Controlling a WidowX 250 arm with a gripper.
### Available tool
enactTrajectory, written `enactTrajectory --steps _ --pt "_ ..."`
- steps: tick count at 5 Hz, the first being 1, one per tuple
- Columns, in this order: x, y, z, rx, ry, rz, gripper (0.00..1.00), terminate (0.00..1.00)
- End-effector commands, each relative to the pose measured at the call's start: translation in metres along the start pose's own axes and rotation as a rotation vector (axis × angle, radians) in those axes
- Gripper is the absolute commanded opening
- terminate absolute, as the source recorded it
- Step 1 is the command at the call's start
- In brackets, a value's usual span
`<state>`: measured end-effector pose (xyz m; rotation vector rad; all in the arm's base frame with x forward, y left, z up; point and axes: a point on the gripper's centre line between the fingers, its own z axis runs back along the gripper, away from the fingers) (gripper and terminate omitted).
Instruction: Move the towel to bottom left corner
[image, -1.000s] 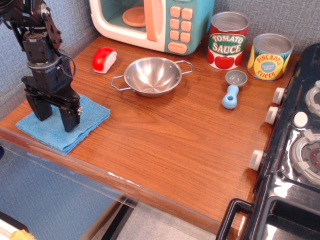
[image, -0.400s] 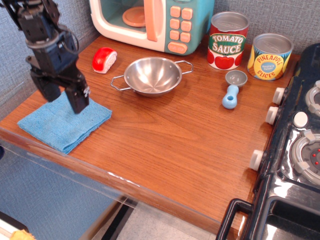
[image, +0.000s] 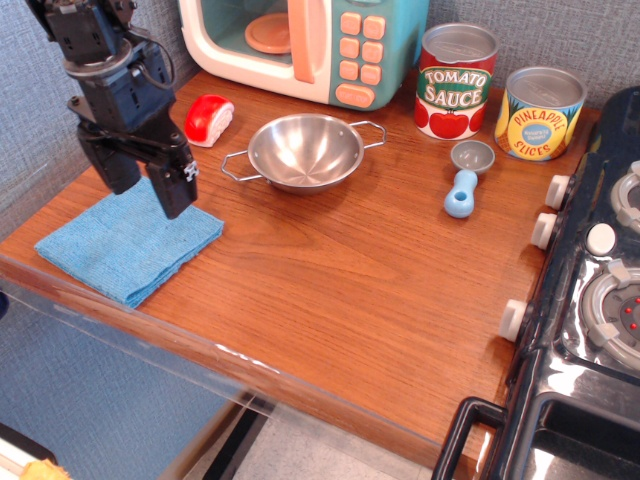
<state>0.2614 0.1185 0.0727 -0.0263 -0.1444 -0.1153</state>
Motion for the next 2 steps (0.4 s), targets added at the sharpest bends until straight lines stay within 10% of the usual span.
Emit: enactTrajectory --steps 1,2 --pt "0.0083 0.0007 0.0099 0.038 -0.028 -0.023 1.0 0.0" --pt "0.0083 0.0007 0.0099 0.038 -0.028 -0.023 1.0 1.0"
